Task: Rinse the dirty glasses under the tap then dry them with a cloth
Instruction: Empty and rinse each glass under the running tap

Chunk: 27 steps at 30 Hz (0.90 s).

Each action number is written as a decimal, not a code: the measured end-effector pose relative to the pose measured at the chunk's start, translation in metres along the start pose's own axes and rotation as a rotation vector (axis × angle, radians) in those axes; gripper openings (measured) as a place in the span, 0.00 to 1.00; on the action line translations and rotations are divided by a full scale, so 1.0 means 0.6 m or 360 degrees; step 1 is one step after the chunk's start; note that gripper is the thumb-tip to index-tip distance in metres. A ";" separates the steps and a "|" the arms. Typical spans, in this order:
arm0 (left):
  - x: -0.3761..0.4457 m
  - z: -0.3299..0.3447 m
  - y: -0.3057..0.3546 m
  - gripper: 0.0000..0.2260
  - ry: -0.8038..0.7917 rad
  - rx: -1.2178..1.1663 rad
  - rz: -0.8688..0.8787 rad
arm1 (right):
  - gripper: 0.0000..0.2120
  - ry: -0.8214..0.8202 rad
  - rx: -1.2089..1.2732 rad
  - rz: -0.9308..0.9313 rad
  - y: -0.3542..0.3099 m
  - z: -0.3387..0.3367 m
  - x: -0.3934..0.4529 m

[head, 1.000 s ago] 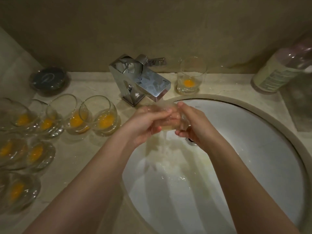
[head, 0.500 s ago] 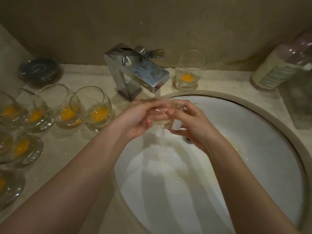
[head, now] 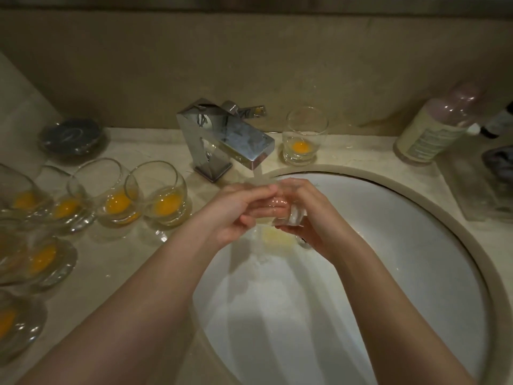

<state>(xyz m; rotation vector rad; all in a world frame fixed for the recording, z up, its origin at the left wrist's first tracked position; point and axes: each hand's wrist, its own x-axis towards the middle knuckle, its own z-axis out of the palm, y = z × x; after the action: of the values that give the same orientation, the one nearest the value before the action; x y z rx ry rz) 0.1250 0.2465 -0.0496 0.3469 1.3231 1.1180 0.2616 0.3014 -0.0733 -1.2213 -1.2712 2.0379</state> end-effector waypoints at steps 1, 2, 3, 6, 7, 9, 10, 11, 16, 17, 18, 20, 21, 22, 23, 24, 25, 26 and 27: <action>-0.003 0.003 -0.002 0.04 -0.0006 0.0029 0.0036 | 0.14 0.0013 -0.0002 0.0087 -0.001 0.002 0.000; -0.005 0.005 -0.004 0.04 -0.0011 0.0056 0.0064 | 0.18 0.0025 -0.0050 0.0173 -0.003 0.004 -0.001; -0.007 0.006 -0.006 0.05 -0.0013 0.0075 0.0080 | 0.21 0.0037 -0.0145 0.0220 -0.005 0.006 -0.001; -0.009 0.000 -0.009 0.04 -0.0006 0.0028 0.0048 | 0.18 0.0006 -0.0258 0.0070 0.000 0.002 -0.001; -0.008 -0.003 -0.008 0.06 -0.0011 -0.0019 0.0031 | 0.14 -0.0016 -0.0214 -0.0013 0.002 0.000 -0.002; -0.007 -0.005 -0.008 0.08 -0.0032 -0.0106 0.0008 | 0.08 -0.0057 -0.0121 -0.0123 0.005 -0.006 -0.004; -0.008 -0.004 -0.008 0.08 -0.0035 -0.0108 0.0012 | 0.08 -0.0070 -0.0080 -0.0139 0.005 -0.010 -0.005; -0.010 -0.003 -0.010 0.07 -0.0029 -0.0081 0.0024 | 0.08 -0.0079 -0.0052 -0.0130 0.005 -0.012 -0.006; -0.012 0.000 -0.010 0.03 0.0019 -0.0014 0.0069 | 0.24 -0.0034 -0.0122 0.0123 0.001 -0.008 -0.013; -0.011 0.000 -0.009 0.03 0.0026 -0.0012 0.0059 | 0.25 -0.0023 -0.0134 0.0136 0.001 -0.006 -0.011; -0.009 -0.001 -0.010 0.04 0.0032 -0.0010 0.0045 | 0.23 -0.0028 -0.0128 0.0111 0.002 -0.007 -0.009; -0.004 -0.004 -0.011 0.07 0.0029 -0.0046 -0.0008 | 0.14 -0.0060 -0.0089 0.0007 0.005 -0.013 -0.007; -0.002 -0.005 -0.011 0.09 0.0025 -0.0102 -0.0045 | 0.12 -0.0076 -0.0098 -0.0049 0.007 -0.017 -0.007; -0.001 -0.006 -0.011 0.10 0.0014 -0.0139 -0.0068 | 0.12 -0.0085 -0.0105 -0.0090 0.010 -0.020 -0.008; 0.000 -0.007 -0.011 0.11 -0.0001 -0.0138 -0.0067 | 0.12 -0.0087 -0.0091 -0.0106 0.014 -0.023 -0.009; 0.000 -0.006 -0.012 0.10 -0.0017 -0.0098 -0.0047 | 0.11 -0.0078 -0.0047 -0.0082 0.017 -0.024 -0.009; -0.001 -0.004 -0.012 0.10 -0.0030 -0.0044 -0.0024 | 0.11 -0.0081 0.0002 -0.0027 0.018 -0.024 -0.011; -0.002 -0.002 -0.013 0.09 -0.0040 0.0005 -0.0007 | 0.15 -0.0086 0.0016 0.0028 0.019 -0.024 -0.013; -0.002 0.000 -0.015 0.09 -0.0041 0.0030 0.0004 | 0.19 -0.0094 -0.0009 0.0076 0.017 -0.023 -0.014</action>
<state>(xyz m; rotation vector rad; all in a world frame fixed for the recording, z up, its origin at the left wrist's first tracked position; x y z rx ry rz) 0.1293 0.2412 -0.0559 0.3759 1.3114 1.1003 0.2784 0.2968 -0.0812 -1.2131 -1.2869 2.1203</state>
